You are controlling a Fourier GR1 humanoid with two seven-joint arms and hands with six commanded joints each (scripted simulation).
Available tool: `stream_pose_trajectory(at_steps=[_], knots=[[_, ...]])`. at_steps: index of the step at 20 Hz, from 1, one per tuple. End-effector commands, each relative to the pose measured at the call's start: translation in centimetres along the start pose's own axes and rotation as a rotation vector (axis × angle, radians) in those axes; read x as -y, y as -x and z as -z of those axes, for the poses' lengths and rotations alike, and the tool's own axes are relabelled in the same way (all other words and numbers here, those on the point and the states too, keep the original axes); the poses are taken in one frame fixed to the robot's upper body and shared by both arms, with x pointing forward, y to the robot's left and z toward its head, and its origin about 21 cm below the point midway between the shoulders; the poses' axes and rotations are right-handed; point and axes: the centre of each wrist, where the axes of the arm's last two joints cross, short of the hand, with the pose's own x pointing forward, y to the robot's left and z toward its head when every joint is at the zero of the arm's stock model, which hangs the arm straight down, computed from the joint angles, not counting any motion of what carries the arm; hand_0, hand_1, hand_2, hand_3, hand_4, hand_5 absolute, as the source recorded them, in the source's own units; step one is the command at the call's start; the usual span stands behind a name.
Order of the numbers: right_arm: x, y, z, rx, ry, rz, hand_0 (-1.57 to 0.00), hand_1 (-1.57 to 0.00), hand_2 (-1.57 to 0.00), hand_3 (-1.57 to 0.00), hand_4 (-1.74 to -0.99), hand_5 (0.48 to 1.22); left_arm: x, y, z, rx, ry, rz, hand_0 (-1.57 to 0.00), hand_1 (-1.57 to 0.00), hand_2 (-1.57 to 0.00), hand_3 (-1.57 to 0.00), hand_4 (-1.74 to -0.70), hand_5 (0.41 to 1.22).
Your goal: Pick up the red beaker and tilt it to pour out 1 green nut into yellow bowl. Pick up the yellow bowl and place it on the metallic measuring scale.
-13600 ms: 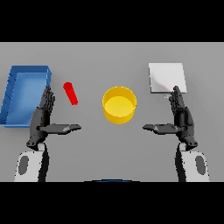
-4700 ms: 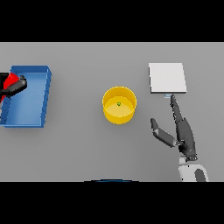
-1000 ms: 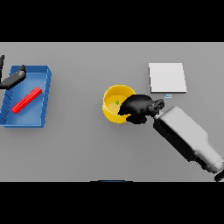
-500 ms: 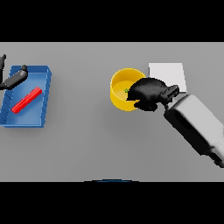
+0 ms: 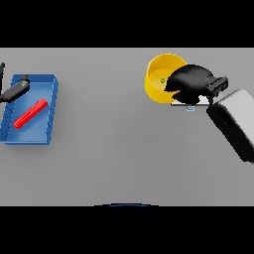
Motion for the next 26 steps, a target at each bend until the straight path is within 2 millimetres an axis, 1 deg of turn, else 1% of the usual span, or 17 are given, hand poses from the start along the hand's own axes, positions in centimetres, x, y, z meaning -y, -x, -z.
stream_pose_trajectory(at_steps=[1,6,7,9,10,12,13,14,15,17,19,21,22,23,24,25,26], knots=[[0.1,0.9,0.0,-0.028,0.005,0.003,-1.57,-1.57,-1.57,-1.24,-1.72,1.221,0.0,-0.4,0.0,0.005,-0.007,0.001,0.0,0.0,0.0,0.0,-0.8,0.735],[-1.0,4.5,0.5,-0.118,0.01,0.084,-1.57,-1.57,-1.57,-1.19,-1.72,1.221,-0.5,-0.8,-0.7,-0.011,0.0,0.002,0.0,0.0,0.0,0.0,-0.83,0.765],[-1.5,5.2,0.6,-0.14,0.017,0.088,-1.57,-1.57,-1.57,-1.18,-1.72,1.221,-0.4,-0.6,-0.6,-0.028,0.002,0.002,0.0,0.0,0.0,0.0,-0.83,0.769],[-1.7,6.4,0.8,-0.159,0.023,0.099,-1.57,-1.57,-1.57,-1.17,-1.72,1.221,-0.5,-0.4,-0.6,-0.029,0.001,0.008,0.0,0.0,0.0,0.0,-0.83,0.774],[-2.1,6.9,0.8,-0.175,0.02,0.111,-1.57,-1.57,-1.57,-1.18,-1.721,1.221,-0.3,-0.2,-0.6,-0.036,0.003,0.009,0.0,0.0,0.0,0.0,-0.82,0.772],[-2.7,8.0,1.2,-0.215,0.014,0.13,-1.57,-1.57,-1.57,-1.23,-1.722,1.221,-0.5,-0.3,-0.8,-0.037,-0.002,0.001,0.0,0.0,0.0,0.0,-0.82,0.763],[-3.1,8.2,1.7,-0.235,0.008,0.137,-1.57,-1.57,-1.57,-1.25,-1.722,1.221,-0.4,-0.2,-0.8,-0.033,-0.003,0.003,0.0,0.0,0.0,0.0,-0.82,0.759],[-3.5,8.5,2.0,-0.233,0.006,0.141,-1.57,-1.57,-1.57,-1.31,-1.723,1.221,-0.8,-0.4,-0.7,-0.04,-0.012,0.004,0.0,0.0,0.0,0.0,-0.82,0.756],[-3.8,8.9,2.1,-0.234,0.002,0.14,-1.57,-1.57,-1.57,-1.36,-1.724,1.221,-0.7,-0.1,-0.8,-0.044,-0.007,0.007,0.0,0.0,0.0,0.0,-0.81,0.757],[-4.6,9.0,3.0,-0.243,0.011,0.146,-1.57,-1.57,-1.57,-1.41,-1.724,1.221,-0.3,-0.4,-0.5,-0.046,-0.002,0.008,0.0,0.0,0.0,0.0,-0.81,0.749],[-5.1,9.2,3.4,-0.256,0.004,0.159,-1.57,-1.55,-1.57,-1.46,-1.726,1.221,-0.5,-0.4,-0.6,-0.037,-0.004,0.008,0.0,0.0,0.0,0.0,-0.8,0.737],[-6.0,9.6,3.3,-0.262,-0.007,0.167,-1.57,-1.5,-1.56,-1.5,-1.727,1.221,-0.1,-0.3,-0.5,-0.036,-0.001,0.001,0.0,0.0,0.0,0.0,-0.8,0.729],[-6.0,9.4,3.6,-0.285,-0.007,0.169,-1.57,-1.49,-1.57,-1.5,-1.727,1.221,-0.1,-0.8,-0.5,-0.031,-0.003,0.002,0.0,0.0,0.0,0.0,-0.8,0.725],[-5.9,9.6,3.5,-0.273,-0.002,0.171,-1.57,-1.48,-1.57,-1.51,-1.727,1.221,-0.3,-0.9,-0.4,-0.022,-0.006,0.005,0.0,0.0,0.0,0.0,-0.81,0.728],[-6.3,9.8,3.6,-0.272,0.001,0.18,-1.57,-1.46,-1.57,-1.5,-1.724,1.221,-0.1,-1.0,-0.5,-0.025,-0.004,0.005,0.0,0.0,0.0,0.0,-0.81,0.734],[-6.3,9.7,3.7,-0.262,-0.006,0.187,-1.55,-1.42,-1.57,-1.48,-1.721,1.221,-0.6,-0.8,-0.2,-0.036,-0.008,0.005,0.0,0.0,0.0,0.0,-0.81,0.734],[-6.2,9.9,3.6,-0.251,-0.009,0.196,-1.53,-1.4,-1.57,-1.32,-1.725,1.221,-0.7,-0.8,-0.1,-0.033,-0.01,0.006,0.0,0.0,0.0,0.0,-0.81,0.734]])
